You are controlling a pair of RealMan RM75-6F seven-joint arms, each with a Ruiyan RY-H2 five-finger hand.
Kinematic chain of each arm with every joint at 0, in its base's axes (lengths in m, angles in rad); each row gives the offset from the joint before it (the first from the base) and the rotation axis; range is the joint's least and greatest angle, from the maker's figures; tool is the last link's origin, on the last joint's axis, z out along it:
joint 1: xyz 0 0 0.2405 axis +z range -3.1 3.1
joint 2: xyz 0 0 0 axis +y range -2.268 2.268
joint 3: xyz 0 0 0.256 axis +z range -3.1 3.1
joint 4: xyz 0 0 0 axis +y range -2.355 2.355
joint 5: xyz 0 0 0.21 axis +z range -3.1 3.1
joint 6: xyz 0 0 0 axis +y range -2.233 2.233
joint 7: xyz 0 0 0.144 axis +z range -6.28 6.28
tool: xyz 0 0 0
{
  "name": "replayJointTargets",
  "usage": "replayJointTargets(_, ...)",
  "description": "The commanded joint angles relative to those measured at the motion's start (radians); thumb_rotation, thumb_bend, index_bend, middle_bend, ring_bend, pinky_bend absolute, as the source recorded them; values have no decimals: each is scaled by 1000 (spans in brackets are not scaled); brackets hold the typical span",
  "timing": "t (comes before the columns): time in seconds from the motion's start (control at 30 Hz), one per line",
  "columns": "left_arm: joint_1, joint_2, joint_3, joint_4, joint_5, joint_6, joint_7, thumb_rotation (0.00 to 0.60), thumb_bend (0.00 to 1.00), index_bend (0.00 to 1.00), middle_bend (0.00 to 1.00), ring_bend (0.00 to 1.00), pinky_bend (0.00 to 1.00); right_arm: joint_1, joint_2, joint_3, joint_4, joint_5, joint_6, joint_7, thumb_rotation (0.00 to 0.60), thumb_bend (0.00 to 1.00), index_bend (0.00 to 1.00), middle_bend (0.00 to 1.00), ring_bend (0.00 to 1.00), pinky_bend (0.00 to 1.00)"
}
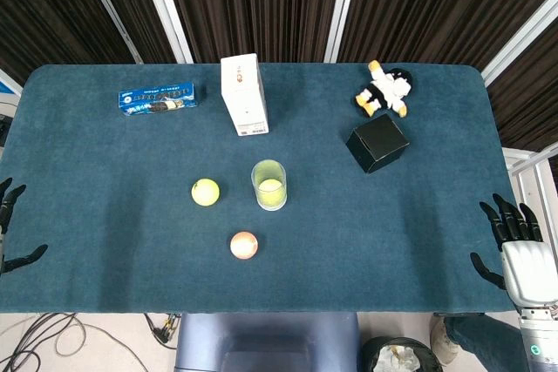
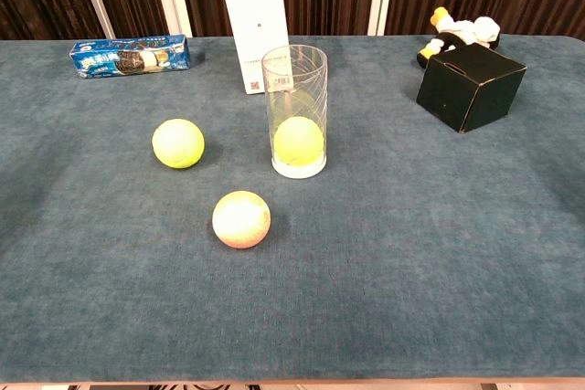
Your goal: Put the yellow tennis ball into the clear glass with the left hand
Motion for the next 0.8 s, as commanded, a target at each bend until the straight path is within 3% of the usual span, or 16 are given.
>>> replayJointTargets(0.03,-63,42,-17,-17,8,-82,-1,600,91,106,5,0,0,0,0,0,-2,-3,3,-1,600,352,132,35,106,56)
replayJointTargets(0.3,-269,96,-74,-91,-46,-382,50,600,70,106,5,0,0,0,-1,1,-3,3,-1,-9,600,352,132,35,107,54)
replayJointTargets(0.5,-437,39,-107,-66,-168,-614,138,600,70,106,5,0,0,2,-3,3,-4,7,-5,-16,600,352,132,35,107,54)
replayJointTargets(0.67,-528,-71,-100,3,-222,-684,257,600,71,106,6,0,0,1,-4,5,-4,12,-5,-23,600,353,132,35,107,65)
replayJointTargets(0.8,-569,-150,-96,46,-253,-680,329,600,70,112,21,2,35,-2,-2,7,-5,16,0,-22,600,351,133,35,107,63)
